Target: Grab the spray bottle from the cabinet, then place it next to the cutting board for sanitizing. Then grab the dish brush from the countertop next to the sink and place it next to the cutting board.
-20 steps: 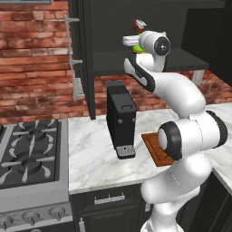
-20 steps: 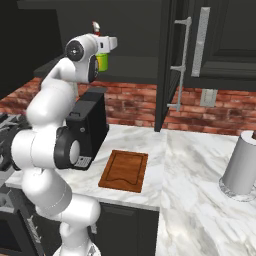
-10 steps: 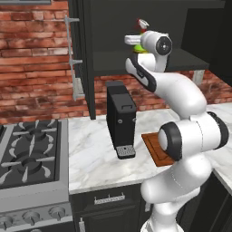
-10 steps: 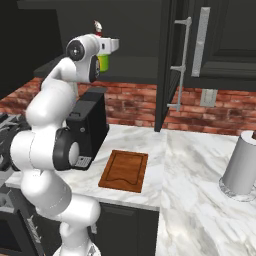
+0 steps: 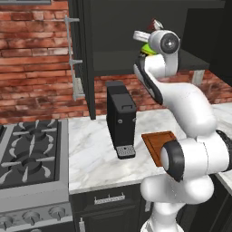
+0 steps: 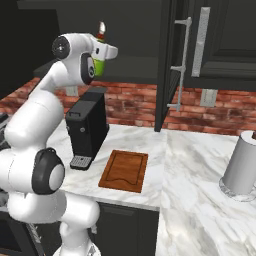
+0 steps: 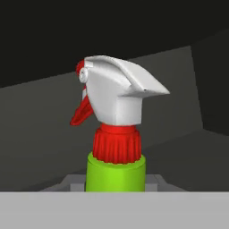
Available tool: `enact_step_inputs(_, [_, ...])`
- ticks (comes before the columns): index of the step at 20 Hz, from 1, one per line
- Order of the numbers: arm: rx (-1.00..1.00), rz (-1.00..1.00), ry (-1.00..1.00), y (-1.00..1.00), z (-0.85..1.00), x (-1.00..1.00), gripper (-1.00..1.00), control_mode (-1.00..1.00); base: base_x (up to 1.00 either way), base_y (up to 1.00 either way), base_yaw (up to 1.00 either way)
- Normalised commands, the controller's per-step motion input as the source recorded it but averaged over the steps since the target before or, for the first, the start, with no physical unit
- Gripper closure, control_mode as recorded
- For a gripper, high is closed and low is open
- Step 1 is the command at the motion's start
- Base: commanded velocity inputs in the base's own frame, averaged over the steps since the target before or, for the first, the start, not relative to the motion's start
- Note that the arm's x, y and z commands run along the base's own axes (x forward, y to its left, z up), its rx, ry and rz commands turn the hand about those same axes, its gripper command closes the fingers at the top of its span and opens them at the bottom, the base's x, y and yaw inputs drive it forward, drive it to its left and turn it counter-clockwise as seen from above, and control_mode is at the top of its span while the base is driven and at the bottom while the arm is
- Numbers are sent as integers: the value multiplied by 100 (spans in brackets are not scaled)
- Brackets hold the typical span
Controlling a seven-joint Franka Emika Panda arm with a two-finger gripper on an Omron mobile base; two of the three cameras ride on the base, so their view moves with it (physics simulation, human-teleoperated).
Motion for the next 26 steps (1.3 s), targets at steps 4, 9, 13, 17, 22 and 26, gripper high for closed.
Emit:
enact_step_inputs(4, [19, -18, 0, -1, -1, -99, 100, -100, 0, 0, 0])
enact_step_inputs(9, [20, -19, 0, -6, -6, -100, 100, -100, 0, 0, 0])
enact_step_inputs(13, [-2, -4, -13, -27, -17, -100, 100, -100, 0, 0, 0])
enact_step_inputs(17, [-28, 1, -2, -18, -51, -98, 100, -100, 0, 0, 0])
enact_step_inputs(22, [-35, 13, 3, -28, -92, -43, 100, -100, 0, 0, 0])
enact_step_inputs(26, [-36, 24, 19, -19, -100, 33, 100, -100, 0, 0, 0])
